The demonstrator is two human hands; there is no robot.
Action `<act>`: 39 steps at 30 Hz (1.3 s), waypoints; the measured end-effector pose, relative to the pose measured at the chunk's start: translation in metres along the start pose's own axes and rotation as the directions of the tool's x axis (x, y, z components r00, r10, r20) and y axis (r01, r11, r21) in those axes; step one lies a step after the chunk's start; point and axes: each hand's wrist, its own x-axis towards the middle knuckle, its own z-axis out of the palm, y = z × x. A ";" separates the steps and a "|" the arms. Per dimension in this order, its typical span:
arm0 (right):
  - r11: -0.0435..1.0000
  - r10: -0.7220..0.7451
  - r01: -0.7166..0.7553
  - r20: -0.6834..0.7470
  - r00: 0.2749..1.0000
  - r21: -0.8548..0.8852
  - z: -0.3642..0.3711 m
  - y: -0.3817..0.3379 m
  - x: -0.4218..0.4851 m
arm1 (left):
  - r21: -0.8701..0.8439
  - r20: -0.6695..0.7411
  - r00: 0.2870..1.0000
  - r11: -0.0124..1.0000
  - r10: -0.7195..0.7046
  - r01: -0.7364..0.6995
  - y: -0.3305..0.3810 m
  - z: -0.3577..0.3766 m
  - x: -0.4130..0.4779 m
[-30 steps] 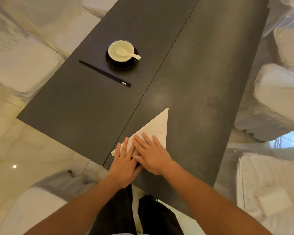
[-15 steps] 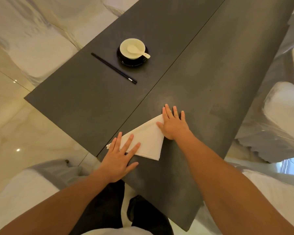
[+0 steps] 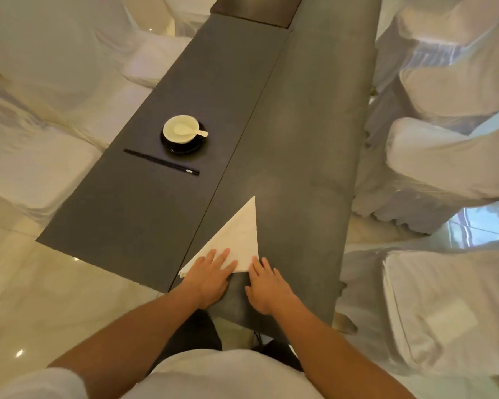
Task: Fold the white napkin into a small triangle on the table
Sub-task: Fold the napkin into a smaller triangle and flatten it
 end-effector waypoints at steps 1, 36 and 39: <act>1.000 0.021 -0.021 0.006 1.000 0.017 0.002 -0.002 -0.003 | 0.017 0.024 0.999 0.999 0.030 -0.030 -0.001 -0.003 0.000; 0.645 0.681 -0.495 -0.143 0.718 0.582 0.019 -0.107 0.040 | 0.470 0.278 0.552 0.390 0.786 -0.792 -0.041 -0.051 0.107; 0.663 0.668 -0.514 -0.121 0.735 0.544 0.020 -0.107 0.039 | 0.508 0.266 0.590 0.409 0.763 -0.758 -0.049 -0.056 0.116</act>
